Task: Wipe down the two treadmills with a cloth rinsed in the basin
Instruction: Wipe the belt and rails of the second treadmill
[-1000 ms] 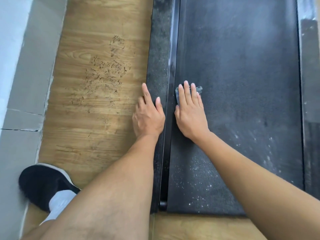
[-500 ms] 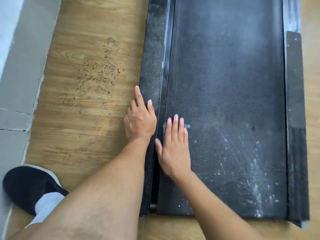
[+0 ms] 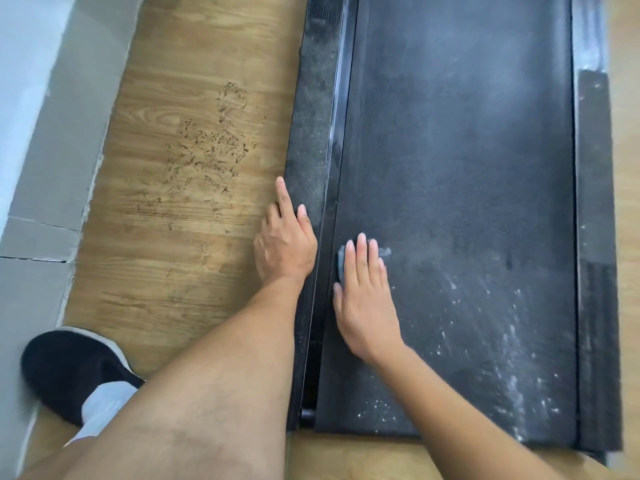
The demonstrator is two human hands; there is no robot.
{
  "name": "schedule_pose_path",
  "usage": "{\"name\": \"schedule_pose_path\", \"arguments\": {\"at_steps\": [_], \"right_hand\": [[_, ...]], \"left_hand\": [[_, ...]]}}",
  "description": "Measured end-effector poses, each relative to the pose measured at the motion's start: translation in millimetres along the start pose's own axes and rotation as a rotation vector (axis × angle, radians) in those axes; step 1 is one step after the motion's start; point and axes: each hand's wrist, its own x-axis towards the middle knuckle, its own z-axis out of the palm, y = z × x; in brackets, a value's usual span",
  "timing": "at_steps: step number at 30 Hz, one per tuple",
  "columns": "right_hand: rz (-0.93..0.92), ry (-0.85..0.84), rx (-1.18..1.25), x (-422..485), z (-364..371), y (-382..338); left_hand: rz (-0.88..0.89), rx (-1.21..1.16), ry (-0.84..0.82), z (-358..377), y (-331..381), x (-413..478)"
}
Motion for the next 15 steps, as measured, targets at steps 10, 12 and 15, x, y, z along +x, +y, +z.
{"name": "schedule_pose_path", "arguments": {"at_steps": [10, 12, 15], "right_hand": [[0.166, 0.124, -0.055, 84.1, -18.9, -3.2], [0.172, 0.113, -0.049, 138.7, -37.2, 5.5], [0.138, 0.107, -0.048, 132.2, -32.8, 12.0]], "left_hand": [[-0.003, -0.007, 0.006, 3.5, 5.3, 5.0], [-0.002, 0.000, -0.001, 4.8, 2.3, 5.3], [-0.006, -0.006, -0.008, 4.3, -0.5, 4.9]]}}
